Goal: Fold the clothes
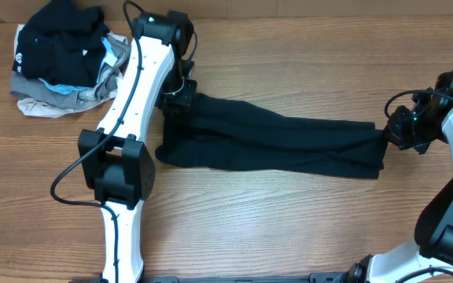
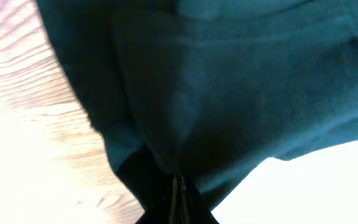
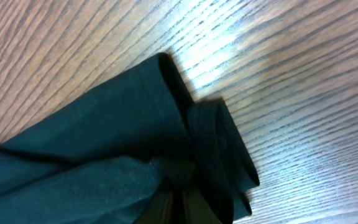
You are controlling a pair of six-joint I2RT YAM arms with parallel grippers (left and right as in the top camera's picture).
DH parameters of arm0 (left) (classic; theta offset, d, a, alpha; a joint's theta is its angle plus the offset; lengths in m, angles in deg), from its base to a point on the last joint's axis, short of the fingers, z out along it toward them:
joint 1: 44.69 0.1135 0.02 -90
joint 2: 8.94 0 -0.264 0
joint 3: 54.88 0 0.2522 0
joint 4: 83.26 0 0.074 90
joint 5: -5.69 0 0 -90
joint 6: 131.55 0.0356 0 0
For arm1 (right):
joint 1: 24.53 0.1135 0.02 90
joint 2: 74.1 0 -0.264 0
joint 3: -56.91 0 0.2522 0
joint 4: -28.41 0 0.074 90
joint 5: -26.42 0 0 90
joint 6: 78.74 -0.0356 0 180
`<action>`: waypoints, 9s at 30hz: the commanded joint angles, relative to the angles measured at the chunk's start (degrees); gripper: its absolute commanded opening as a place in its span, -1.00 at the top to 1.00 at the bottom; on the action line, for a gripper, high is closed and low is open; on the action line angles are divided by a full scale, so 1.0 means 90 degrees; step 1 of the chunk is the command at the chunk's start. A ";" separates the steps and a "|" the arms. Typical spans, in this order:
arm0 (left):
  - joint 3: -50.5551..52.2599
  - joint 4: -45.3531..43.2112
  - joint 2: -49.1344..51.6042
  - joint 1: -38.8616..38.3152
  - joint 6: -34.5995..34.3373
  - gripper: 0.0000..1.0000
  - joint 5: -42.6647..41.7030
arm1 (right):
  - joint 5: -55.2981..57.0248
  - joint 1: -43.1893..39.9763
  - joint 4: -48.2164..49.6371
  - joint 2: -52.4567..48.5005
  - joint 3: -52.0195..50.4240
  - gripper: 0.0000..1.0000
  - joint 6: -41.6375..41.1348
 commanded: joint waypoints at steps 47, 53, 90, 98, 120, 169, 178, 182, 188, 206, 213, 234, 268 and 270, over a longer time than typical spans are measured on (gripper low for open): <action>-0.0758 -0.0452 -0.0901 0.0690 -0.0134 -0.95 0.0406 | 0.0131 0.0090 0.2421 -0.0002 -0.2557 -0.29 0.0279; -0.0758 -0.0566 -0.0901 0.0699 -0.0134 -0.96 0.0449 | -0.0097 0.0153 0.2514 -0.0002 -0.2618 0.61 -0.0010; -0.0758 -0.0622 -0.0901 0.0865 -0.0131 -0.95 0.0442 | -0.0197 0.2361 -0.0296 0.0005 0.0165 0.92 -0.0379; -0.0758 -0.0729 -0.0901 0.0865 -0.0134 -0.96 0.0423 | -0.0056 0.3638 0.0306 0.0005 0.0153 0.90 -0.0882; -0.0736 -0.0733 -0.0901 0.0865 -0.0119 -1.00 0.0301 | -0.0245 0.4282 -0.0061 0.0007 0.0568 -0.63 -0.1127; 0.5748 -0.6003 -0.0886 0.0695 0.1018 -0.79 -0.2742 | 0.0709 0.3077 -0.1948 0.0005 0.2419 -0.99 -0.0483; 0.6256 -0.6475 -0.0886 0.0437 0.0549 0.24 -0.2722 | 0.0636 0.3077 -0.1858 0.0005 0.2419 -0.99 -0.0508; 0.6241 -0.6513 -0.0889 0.0481 0.0163 0.92 -0.2356 | 0.0600 0.3077 -0.1894 0.0005 0.2416 -0.91 -0.0534; 0.5863 -0.5841 -0.0923 0.1022 0.0083 0.92 -0.2229 | -0.0032 0.3123 -0.1812 0.0005 0.2331 -0.29 -0.0532; 0.4702 -0.4670 -0.1982 0.1554 0.0437 0.92 -0.2030 | -0.2684 0.3968 0.1540 0.0005 -0.0466 0.92 -0.1591; 0.4505 -0.4393 -0.2518 0.1557 0.0440 0.92 -0.1996 | -0.1902 0.4282 0.2688 -0.0007 -0.1241 0.92 -0.3048; 0.3728 -0.4029 -0.3235 -0.0321 0.0408 0.92 -0.0877 | -0.1894 0.4252 0.3322 -0.0653 -0.1515 0.92 -0.3351; 0.3728 -0.5894 -0.1870 -0.2361 0.0126 -0.09 -0.2098 | -0.2829 0.0848 0.1642 0.2300 0.0090 0.71 -0.2572; 0.3728 -0.5960 -0.1870 -0.2467 0.0126 -0.91 -0.2074 | -0.2846 0.0806 0.1574 0.2300 0.0090 0.53 -0.2472</action>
